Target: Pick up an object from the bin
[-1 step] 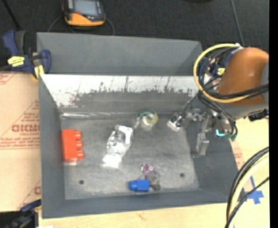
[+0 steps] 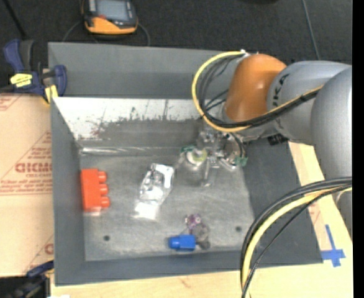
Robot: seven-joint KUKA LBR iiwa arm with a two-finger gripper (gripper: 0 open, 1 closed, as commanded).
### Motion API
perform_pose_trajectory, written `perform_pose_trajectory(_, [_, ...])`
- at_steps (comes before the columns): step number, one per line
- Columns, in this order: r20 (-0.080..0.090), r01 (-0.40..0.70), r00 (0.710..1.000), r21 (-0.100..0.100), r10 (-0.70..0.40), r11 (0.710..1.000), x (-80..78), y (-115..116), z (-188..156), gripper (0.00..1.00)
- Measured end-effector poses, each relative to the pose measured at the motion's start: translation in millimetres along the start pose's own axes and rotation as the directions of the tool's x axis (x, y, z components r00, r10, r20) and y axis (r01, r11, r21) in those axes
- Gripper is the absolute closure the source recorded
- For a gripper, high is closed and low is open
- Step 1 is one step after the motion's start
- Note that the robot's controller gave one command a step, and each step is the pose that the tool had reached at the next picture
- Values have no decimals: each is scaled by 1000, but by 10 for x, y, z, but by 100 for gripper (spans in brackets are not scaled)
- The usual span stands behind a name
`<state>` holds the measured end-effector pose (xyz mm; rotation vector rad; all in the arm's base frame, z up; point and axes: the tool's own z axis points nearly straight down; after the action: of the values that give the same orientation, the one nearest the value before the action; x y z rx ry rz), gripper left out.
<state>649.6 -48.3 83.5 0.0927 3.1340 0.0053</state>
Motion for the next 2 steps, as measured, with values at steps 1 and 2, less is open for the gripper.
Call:
perform_pose_trajectory(1, [5,-23,1000,2,23,1000,236,769,106,0])
perform_pose_trajectory(2, [10,-26,1000,3,26,1000,210,725,78,100])
